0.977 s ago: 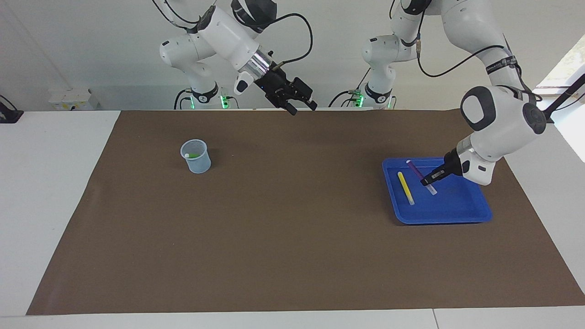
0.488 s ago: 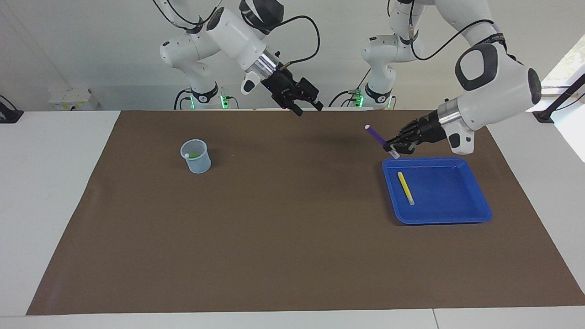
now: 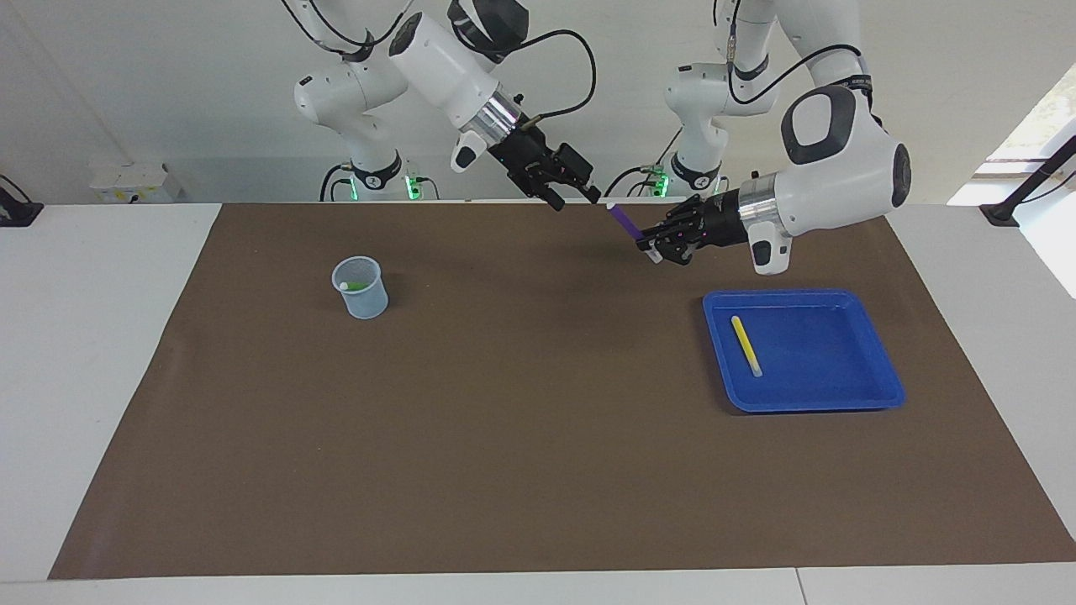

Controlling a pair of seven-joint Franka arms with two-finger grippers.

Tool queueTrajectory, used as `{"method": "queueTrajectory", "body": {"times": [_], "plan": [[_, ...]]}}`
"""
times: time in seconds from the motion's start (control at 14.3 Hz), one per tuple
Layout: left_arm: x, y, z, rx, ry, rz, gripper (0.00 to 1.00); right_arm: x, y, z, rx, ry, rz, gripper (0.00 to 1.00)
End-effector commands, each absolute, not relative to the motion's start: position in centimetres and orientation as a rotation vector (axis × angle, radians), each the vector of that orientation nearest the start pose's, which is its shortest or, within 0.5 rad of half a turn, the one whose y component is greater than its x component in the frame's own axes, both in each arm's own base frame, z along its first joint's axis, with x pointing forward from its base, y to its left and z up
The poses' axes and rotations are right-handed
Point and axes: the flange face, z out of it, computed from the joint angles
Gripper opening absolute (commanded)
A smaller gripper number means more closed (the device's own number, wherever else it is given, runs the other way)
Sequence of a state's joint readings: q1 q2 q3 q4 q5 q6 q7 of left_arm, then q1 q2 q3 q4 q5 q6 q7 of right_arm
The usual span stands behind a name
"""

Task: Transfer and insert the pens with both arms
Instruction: 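Pass the purple pen to the right gripper between both grippers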

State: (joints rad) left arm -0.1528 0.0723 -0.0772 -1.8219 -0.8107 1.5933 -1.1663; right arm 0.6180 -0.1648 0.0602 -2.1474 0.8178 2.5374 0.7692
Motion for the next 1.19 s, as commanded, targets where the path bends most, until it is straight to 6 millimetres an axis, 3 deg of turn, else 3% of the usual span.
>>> {"method": "queueTrajectory", "body": {"times": [0.0, 0.14, 0.28, 1.12], "plan": [[50.7, -20.9, 50.4, -2.783, -1.834, 1.342, 0.0, 42.8, 34.2, 53.8, -2.181, 0.754, 0.025, 1.0], [50.2, -22.7, 49.8, -2.76, -1.872, 1.313, 0.0, 43.3, 34.4, 53.7, -2.186, 0.743, 0.011, 1.0], [49.8, -23.4, 49.7, -2.76, -1.878, 1.304, 0.0, 43.6, 36.1, 53.2, -2.198, 0.719, 0.014, 0.95], [49.6, -22.8, 49.7, -2.75, -1.896, 1.301, 0.0, 44.9, 35.4, 53.4, -2.217, 0.676, -0.022, 0.47]]}}
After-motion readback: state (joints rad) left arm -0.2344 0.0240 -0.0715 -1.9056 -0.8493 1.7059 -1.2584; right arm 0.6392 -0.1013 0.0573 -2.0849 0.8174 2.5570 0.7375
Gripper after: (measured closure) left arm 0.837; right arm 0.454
